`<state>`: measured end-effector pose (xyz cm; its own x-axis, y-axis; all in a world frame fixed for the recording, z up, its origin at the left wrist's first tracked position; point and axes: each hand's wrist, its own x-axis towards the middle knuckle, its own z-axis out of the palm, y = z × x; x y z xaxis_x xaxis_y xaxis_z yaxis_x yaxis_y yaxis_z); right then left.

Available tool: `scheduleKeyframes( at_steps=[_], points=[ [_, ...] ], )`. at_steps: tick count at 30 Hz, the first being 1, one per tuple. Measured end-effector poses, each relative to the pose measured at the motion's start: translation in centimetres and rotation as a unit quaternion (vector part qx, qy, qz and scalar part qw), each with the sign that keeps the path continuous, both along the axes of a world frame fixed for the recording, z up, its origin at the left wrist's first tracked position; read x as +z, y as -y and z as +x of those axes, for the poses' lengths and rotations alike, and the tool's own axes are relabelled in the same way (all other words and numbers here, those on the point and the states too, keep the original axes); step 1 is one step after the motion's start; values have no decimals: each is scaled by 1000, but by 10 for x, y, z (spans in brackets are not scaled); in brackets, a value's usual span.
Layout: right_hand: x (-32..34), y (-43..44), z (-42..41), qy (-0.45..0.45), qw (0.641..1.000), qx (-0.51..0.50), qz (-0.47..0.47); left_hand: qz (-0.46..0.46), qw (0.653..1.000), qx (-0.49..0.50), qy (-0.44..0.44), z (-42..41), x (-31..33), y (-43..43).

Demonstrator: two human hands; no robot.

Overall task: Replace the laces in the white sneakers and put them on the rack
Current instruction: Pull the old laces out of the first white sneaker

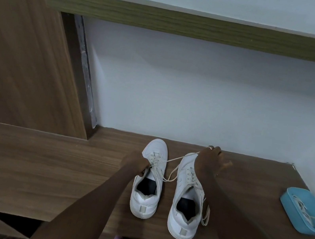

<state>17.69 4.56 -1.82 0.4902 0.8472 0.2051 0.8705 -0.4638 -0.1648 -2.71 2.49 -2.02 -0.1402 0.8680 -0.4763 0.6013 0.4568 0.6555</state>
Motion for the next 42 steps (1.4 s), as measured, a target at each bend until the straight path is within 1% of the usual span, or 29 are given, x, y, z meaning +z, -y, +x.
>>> scheduleKeyframes(
  at_steps=[2, 4, 5, 6, 8, 9, 10, 11, 13, 14, 15, 19, 21, 25, 27, 29, 30, 32, 33, 34, 36, 37, 39, 41, 42],
  points=[
    [-1, -1, -2, 4, 1000, -10, 10, -3, 1000, 11, 5, 2, 1, 2],
    [-2, -1, -4, 5, 1000, -17, 12, 8, 1000, 0, 0, 2, -1, 3],
    [-2, -1, -5, 1, 1000, -14, -4, -2, 1000, 8, 15, 2, 0, 4],
    [-2, 0, -5, 2, 1000, -7, -28, -8, 1000, 2, 10, 1, -1, 5],
    [-5, 2, -7, 10, 997, 30, -73, -12, 1000, -13, -24, 1, -6, 0],
    [-8, 3, -11, 9, 994, 68, -85, -7, 999, -14, -34, 1, -7, -1],
    [-10, 4, -17, 4, 988, 126, -94, -6, 1000, -7, -30, 1, -5, -1],
    [-12, 4, -25, -1, 974, 201, -106, 2, 999, -10, -36, 1, -3, 0],
    [-14, 7, -45, -13, 933, 337, -129, 19, 998, -29, -48, 0, -2, 2],
    [-14, 10, -54, -15, 917, 375, -135, 27, 998, -34, -48, 0, -2, 3],
    [-15, 12, -62, -16, 910, 390, -136, 36, 998, -32, -45, 0, -3, 3],
    [-15, 14, -73, -38, 925, 367, -93, 54, 995, -54, -65, -4, -8, 5],
    [-12, 13, -69, -23, 935, 345, -84, 57, 995, -55, -65, -6, -11, 5],
    [-5, 6, -47, -30, 972, 228, -50, 63, 995, -55, -46, -10, -16, 5],
    [-4, 1, -34, -43, 981, 178, -62, 86, 993, -71, -43, -10, -16, 6],
    [-3, 0, -26, -53, 982, 155, -93, 117, 988, -88, -57, -9, -15, 6],
    [-3, 1, -25, -50, 982, 151, -106, 127, 984, -103, -66, -8, -14, 5],
    [-2, 6, -30, -39, 978, 175, -110, 141, 970, -155, -119, -3, -9, 4],
    [-3, 8, -36, -56, 972, 201, -109, 142, 959, -190, -156, 1, -7, 3],
    [-3, 11, -43, -99, 961, 235, -110, 145, 946, -220, -191, 5, -4, 3],
    [-8, 14, -59, -207, 914, 310, -162, 147, 921, -255, -254, 10, -1, 3],
    [-9, 16, -66, -237, 890, 339, -192, 134, 912, -266, -280, 12, 0, 0],
    [-9, 20, -72, -271, 862, 361, -231, 120, 895, -284, -322, 13, 0, -4],
    [-7, 25, -70, -313, 841, 364, -250, 125, 888, -286, -338, 13, -3, -6],
    [-7, 27, -68, -308, 837, 375, -251, 132, 882, -289, -347, 13, -5, -7]
  ],
)
